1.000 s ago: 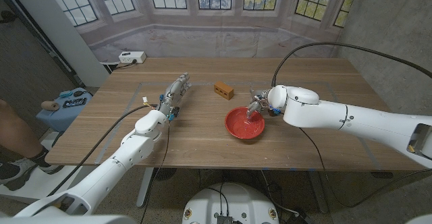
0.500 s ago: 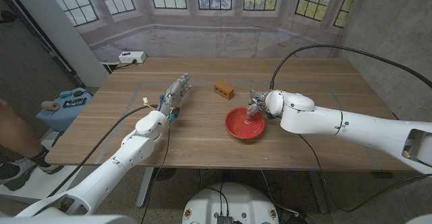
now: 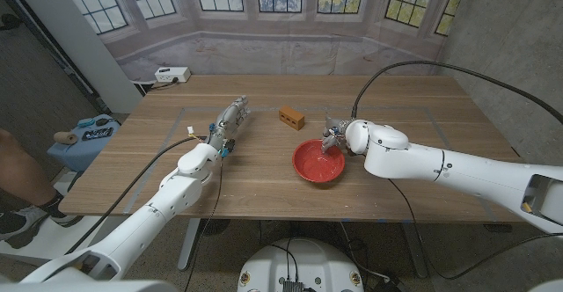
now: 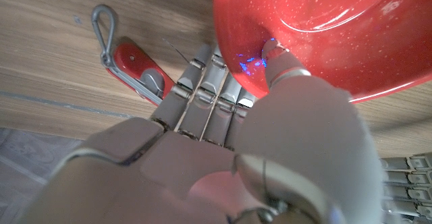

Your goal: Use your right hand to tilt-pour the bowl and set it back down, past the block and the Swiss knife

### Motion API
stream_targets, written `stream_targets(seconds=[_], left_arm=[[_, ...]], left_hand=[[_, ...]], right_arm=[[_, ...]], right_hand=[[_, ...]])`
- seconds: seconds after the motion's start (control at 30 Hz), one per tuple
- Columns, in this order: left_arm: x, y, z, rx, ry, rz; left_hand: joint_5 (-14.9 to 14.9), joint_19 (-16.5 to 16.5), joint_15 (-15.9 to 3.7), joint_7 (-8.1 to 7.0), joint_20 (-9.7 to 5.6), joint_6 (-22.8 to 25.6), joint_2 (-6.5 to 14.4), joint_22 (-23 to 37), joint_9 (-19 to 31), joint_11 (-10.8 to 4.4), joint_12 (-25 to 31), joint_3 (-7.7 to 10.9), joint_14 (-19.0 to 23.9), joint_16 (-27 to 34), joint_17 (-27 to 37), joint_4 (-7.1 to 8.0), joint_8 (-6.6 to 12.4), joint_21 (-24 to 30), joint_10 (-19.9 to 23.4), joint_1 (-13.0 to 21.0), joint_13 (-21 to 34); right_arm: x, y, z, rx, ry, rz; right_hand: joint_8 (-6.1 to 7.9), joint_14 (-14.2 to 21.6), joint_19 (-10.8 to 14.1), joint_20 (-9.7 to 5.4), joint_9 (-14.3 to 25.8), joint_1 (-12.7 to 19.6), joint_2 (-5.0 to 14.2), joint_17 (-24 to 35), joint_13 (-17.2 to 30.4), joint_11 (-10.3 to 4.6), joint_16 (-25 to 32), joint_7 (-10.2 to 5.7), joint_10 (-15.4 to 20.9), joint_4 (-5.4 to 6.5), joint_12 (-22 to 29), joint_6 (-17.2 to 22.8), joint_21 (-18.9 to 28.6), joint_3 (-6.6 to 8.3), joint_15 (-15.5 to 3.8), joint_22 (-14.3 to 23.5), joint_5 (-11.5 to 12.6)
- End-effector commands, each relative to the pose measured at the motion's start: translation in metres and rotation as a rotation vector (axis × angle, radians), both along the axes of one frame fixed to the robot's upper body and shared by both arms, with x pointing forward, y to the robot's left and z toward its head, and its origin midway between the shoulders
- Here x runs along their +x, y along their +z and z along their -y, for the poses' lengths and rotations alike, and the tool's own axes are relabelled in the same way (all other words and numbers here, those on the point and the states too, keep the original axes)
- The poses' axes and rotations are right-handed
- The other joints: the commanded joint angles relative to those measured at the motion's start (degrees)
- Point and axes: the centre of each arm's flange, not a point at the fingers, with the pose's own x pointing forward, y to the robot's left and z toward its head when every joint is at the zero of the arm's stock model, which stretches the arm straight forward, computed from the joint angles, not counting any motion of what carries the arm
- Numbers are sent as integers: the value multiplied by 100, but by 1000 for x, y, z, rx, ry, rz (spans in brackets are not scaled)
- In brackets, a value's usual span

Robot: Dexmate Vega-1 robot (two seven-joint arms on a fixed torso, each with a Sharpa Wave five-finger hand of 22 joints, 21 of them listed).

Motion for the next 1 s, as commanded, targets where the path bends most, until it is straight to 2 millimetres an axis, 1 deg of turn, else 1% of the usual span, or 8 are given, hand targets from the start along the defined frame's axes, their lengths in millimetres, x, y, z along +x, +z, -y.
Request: stream_targets(seconds=[0.03,0.13,0.23,0.4,0.47,0.6,0.7,1.0], left_arm=[[4,2,1,1,-2,-4],[5,2,0,-2,-2,-5],[6,2,0,-3,-4,-7],[7,1,0,-6,-5,-12],[7,1,-1,-7,-3,-13],[7,0,-1,-7,-4,-16],[8,0,0,-8,-8,-18],[9,0,0,-4,-15,-21]], left_hand=[[36,50,19,6,-8,37,-852,25,29,29,63,6,35,26,18,-27,14,28,60,-760,33],[37,59,21,13,-8,51,-848,25,29,25,65,9,46,27,18,-34,16,30,74,-754,33],[37,68,21,9,-3,74,-847,25,30,9,74,10,52,25,18,-39,21,31,104,-751,33],[38,76,29,8,5,89,-846,25,31,21,92,12,74,28,20,-43,20,30,162,-750,34],[37,80,17,2,6,106,-848,25,31,23,94,11,88,32,22,-42,24,30,175,-753,34],[37,89,25,-3,16,126,-849,25,32,5,102,12,109,36,25,-40,26,31,205,-757,34],[37,101,28,-7,15,135,-851,26,32,3,109,13,123,37,26,-40,25,33,235,-760,35],[38,117,22,0,19,176,-853,26,33,5,114,17,157,39,28,-40,29,33,274,-766,36]], right_arm=[[3,-2,2,26,-9,36],[5,-2,3,32,-12,36],[6,-2,3,39,-10,36],[7,-1,4,44,-9,43],[7,-1,4,49,-7,44],[6,0,5,60,-2,47],[5,0,6,72,1,50],[-2,3,8,103,11,57]], right_hand=[[100,257,164,-272,32,255,38,133,180,-110,85,-103,243,-45,221,299,104,45,-545,38,-8],[129,324,213,-321,36,323,30,171,225,-124,79,-124,327,-34,284,403,139,49,-549,45,-18],[181,458,255,-355,39,372,17,220,274,-103,86,-154,397,-13,340,568,179,43,-554,53,-31],[224,550,281,-391,39,384,3,254,278,-141,67,-204,469,11,366,705,212,32,-552,59,-42],[252,589,287,-403,38,381,2,268,280,-134,58,-236,488,23,372,785,225,26,-552,62,-45],[264,648,299,-429,36,373,-4,292,236,-136,49,-259,537,38,360,831,245,13,-552,65,-48],[269,677,299,-442,33,369,-5,309,250,-167,36,-255,550,47,369,856,257,6,-551,68,-48],[270,721,283,-469,29,358,9,348,267,-161,8,-249,541,67,367,882,276,-11,-551,74,-38]])
